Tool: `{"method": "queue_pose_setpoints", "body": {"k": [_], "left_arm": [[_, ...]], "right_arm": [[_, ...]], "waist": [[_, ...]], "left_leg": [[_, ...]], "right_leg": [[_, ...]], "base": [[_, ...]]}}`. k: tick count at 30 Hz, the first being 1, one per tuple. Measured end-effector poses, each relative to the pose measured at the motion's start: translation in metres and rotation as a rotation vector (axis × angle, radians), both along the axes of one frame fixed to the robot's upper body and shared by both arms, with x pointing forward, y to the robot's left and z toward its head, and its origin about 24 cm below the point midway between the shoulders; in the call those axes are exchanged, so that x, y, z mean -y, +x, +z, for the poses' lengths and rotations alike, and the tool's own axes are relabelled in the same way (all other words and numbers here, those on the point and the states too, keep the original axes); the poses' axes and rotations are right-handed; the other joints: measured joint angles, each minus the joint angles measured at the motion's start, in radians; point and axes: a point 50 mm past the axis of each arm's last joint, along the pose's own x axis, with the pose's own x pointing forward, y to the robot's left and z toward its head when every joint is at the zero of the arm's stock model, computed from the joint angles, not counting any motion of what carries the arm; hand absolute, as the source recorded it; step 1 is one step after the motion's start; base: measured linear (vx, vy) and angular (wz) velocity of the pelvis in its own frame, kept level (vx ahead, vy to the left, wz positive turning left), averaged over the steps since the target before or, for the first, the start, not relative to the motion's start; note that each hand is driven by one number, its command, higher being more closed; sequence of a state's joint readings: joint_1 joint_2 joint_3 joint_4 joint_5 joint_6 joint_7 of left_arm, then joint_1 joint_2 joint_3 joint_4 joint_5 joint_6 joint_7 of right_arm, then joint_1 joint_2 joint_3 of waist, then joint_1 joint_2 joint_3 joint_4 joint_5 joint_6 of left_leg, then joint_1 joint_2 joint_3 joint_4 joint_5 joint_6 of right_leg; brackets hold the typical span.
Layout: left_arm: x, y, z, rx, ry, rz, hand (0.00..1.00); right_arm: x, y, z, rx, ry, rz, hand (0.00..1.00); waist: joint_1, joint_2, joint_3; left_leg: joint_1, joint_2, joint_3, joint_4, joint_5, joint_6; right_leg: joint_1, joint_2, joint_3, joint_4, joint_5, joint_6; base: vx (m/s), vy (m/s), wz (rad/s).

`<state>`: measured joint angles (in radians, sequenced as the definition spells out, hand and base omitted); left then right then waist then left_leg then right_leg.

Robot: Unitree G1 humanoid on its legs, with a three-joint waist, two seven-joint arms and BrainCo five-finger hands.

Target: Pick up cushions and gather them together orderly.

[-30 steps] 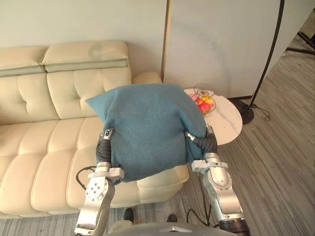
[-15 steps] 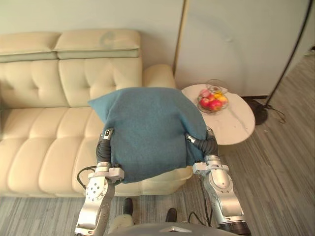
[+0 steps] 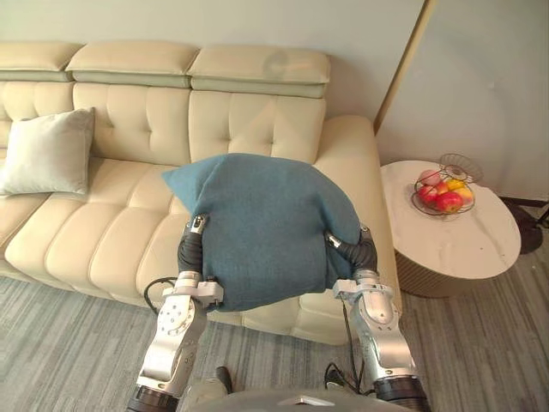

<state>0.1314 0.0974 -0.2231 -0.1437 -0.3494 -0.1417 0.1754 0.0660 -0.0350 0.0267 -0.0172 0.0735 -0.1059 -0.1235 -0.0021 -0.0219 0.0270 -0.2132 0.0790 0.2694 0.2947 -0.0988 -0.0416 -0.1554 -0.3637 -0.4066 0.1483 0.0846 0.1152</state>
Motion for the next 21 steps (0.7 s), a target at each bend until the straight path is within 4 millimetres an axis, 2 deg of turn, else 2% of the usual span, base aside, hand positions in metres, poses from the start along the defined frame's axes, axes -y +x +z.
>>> {"method": "queue_pose_setpoints", "body": {"k": [2, 4, 5, 6, 7, 8, 9, 10, 12, 13, 14, 16, 19, 21], "left_arm": [[-0.001, 0.000, 0.000, 0.000, 0.003, 0.004, 1.00], [-0.002, 0.000, -0.001, -0.001, 0.010, 0.000, 1.00], [-0.002, 0.000, -0.001, -0.001, 0.012, 0.002, 1.00], [-0.005, 0.001, -0.001, -0.002, 0.016, 0.008, 1.00], [-0.005, 0.001, -0.001, -0.003, 0.016, 0.012, 1.00], [-0.005, 0.001, -0.001, -0.003, 0.017, 0.008, 1.00], [-0.005, 0.001, -0.002, -0.004, 0.018, 0.006, 1.00], [-0.006, 0.001, -0.001, -0.003, 0.019, 0.009, 1.00], [-0.006, 0.001, -0.001, -0.003, 0.021, 0.010, 1.00], [-0.006, 0.001, -0.002, -0.005, 0.022, 0.009, 1.00], [-0.003, 0.001, -0.002, -0.011, 0.028, 0.000, 1.00], [0.000, 0.001, -0.002, -0.006, 0.038, -0.022, 1.00], [0.010, 0.000, 0.000, 0.009, 0.042, -0.081, 1.00], [0.015, -0.002, 0.000, 0.008, 0.035, -0.101, 1.00]], "right_arm": [[-0.002, 0.000, -0.002, -0.010, 0.008, 0.000, 1.00], [-0.004, -0.001, -0.012, -0.051, 0.020, 0.001, 1.00], [-0.005, -0.001, -0.014, -0.057, 0.022, 0.004, 1.00], [-0.006, -0.001, -0.015, -0.063, 0.025, 0.012, 1.00], [-0.007, -0.001, -0.015, -0.065, 0.025, 0.016, 1.00], [-0.006, 0.000, -0.015, -0.062, 0.022, 0.018, 1.00], [-0.006, 0.000, -0.015, -0.064, 0.022, 0.019, 1.00], [-0.007, 0.001, -0.015, -0.064, 0.022, 0.024, 1.00], [-0.006, 0.002, -0.014, -0.061, 0.022, 0.026, 1.00], [-0.005, 0.002, -0.015, -0.062, 0.019, 0.027, 1.00], [-0.002, -0.001, -0.017, -0.074, 0.011, 0.031, 1.00], [0.002, -0.005, -0.021, -0.090, 0.001, 0.030, 1.00], [0.009, -0.015, -0.025, -0.110, 0.006, -0.002, 1.00], [0.014, -0.032, -0.023, -0.106, 0.021, -0.028, 1.00]], "waist": [[0.000, -0.004, 0.003], [-0.020, -0.021, 0.015], [-0.021, -0.029, 0.021], [-0.023, -0.037, 0.028], [-0.026, -0.035, 0.033], [-0.042, -0.051, 0.032], [-0.040, -0.042, 0.039], [-0.030, -0.049, 0.036], [-0.032, -0.032, 0.048], [-0.033, -0.028, 0.052], [-0.048, -0.019, 0.058], [-0.068, -0.012, 0.060], [-0.086, -0.008, 0.059], [-0.080, 0.004, 0.062]], "left_leg": [[-0.017, 0.003, 0.016, 0.047, -0.027, 0.013], [0.000, 0.001, 0.020, 0.058, -0.053, 0.016], [0.007, 0.001, 0.023, 0.056, -0.059, 0.026], [0.013, 0.004, 0.024, 0.054, -0.066, 0.036], [0.014, 0.004, 0.020, 0.052, -0.066, 0.036], [0.019, 0.006, 0.002, 0.051, -0.065, 0.035], [0.021, 0.012, 0.002, 0.051, -0.063, 0.036], [0.026, 0.023, 0.001, 0.051, -0.060, 0.034], [0.035, 0.041, -0.006, 0.032, -0.048, 0.015], [0.046, 0.042, -0.007, 0.014, -0.039, 0.013], [0.090, 0.042, -0.020, -0.047, -0.008, -0.003], [0.112, 0.046, -0.049, -0.075, 0.004, -0.013], [0.094, 0.055, -0.101, -0.067, 0.002, -0.041], [0.089, 0.083, -0.110, -0.023, -0.006, -0.066]], "right_leg": [[-0.023, -0.007, 0.016, 0.028, -0.003, -0.026], [-0.026, -0.007, 0.025, 0.070, -0.012, -0.105], [-0.028, 0.000, 0.048, 0.083, -0.023, -0.132], [-0.038, 0.027, 0.112, 0.107, -0.080, -0.138], [-0.039, 0.048, 0.152, 0.109, -0.110, -0.119], [-0.036, 0.089, 0.236, 0.104, -0.121, -0.107], [-0.039, 0.100, 0.247, 0.104, -0.117, -0.106], [-0.040, 0.114, 0.258, 0.101, -0.111, -0.100], [-0.056, 0.130, 0.256, 0.133, -0.072, -0.058], [-0.066, 0.131, 0.255, 0.158, -0.071, -0.058], [-0.077, 0.139, 0.261, 0.217, -0.081, -0.085], [-0.036, 0.158, 0.288, 0.194, -0.112, -0.103], [0.028, 0.162, 0.236, 0.130, -0.175, -0.060], [0.086, 0.173, 0.182, 0.104, -0.205, -0.019]], "base": [[0.01, 0.114, -0.26], [0.02, 0.094, -0.14], [-0.02, 0.062, -0.19], [-0.03, 0.035, -0.12], [0.04, -0.019, 0.12], [0.08, -0.037, 0.18], [0.12, -0.068, 0.02], [0.08, -0.076, -0.19], [0.10, -0.092, -0.09], [0.11, -0.083, 0.10], [0.10, -0.073, 0.16], [0.11, -0.114, 0.40], [0.08, -0.162, 0.52], [0.08, -0.161, 0.49]]}}
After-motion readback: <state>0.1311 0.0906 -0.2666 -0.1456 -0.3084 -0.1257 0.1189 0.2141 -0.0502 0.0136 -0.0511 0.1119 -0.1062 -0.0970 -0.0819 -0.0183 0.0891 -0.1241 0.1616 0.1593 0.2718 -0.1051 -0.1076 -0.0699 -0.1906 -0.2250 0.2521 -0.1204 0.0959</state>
